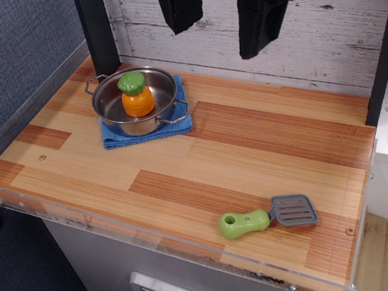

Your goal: Move the spatula to the top right of the table.

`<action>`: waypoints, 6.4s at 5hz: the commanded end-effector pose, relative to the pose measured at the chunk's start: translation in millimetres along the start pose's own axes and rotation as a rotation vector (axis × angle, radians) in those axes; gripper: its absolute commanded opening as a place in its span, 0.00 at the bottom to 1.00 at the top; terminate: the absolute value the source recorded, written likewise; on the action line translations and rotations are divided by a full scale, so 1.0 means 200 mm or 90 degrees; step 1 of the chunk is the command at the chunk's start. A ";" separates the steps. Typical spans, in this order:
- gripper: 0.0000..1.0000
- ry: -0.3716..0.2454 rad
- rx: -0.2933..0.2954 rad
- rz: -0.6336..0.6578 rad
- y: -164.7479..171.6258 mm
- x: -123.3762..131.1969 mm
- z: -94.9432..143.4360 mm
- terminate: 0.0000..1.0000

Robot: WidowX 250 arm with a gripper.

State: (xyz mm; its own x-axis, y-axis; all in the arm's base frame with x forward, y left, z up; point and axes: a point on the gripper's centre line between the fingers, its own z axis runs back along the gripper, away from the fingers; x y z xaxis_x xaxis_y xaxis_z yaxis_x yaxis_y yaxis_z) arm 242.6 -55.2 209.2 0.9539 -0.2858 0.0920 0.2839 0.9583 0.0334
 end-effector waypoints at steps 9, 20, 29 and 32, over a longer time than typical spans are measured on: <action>1.00 -0.013 0.069 -0.327 0.01 -0.16 -0.47 0.00; 0.00 0.009 -0.028 -0.442 -0.14 -0.05 -1.02 0.00; 0.00 -0.099 0.035 -0.403 0.06 0.53 -0.64 0.00; 0.00 -0.086 0.033 -0.449 0.11 0.63 -0.81 0.00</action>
State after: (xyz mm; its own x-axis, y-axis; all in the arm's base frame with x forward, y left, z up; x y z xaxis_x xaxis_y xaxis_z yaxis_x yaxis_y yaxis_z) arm 380.2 -67.7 40.7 0.5368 -0.8351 0.1201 0.8240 0.5495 0.1384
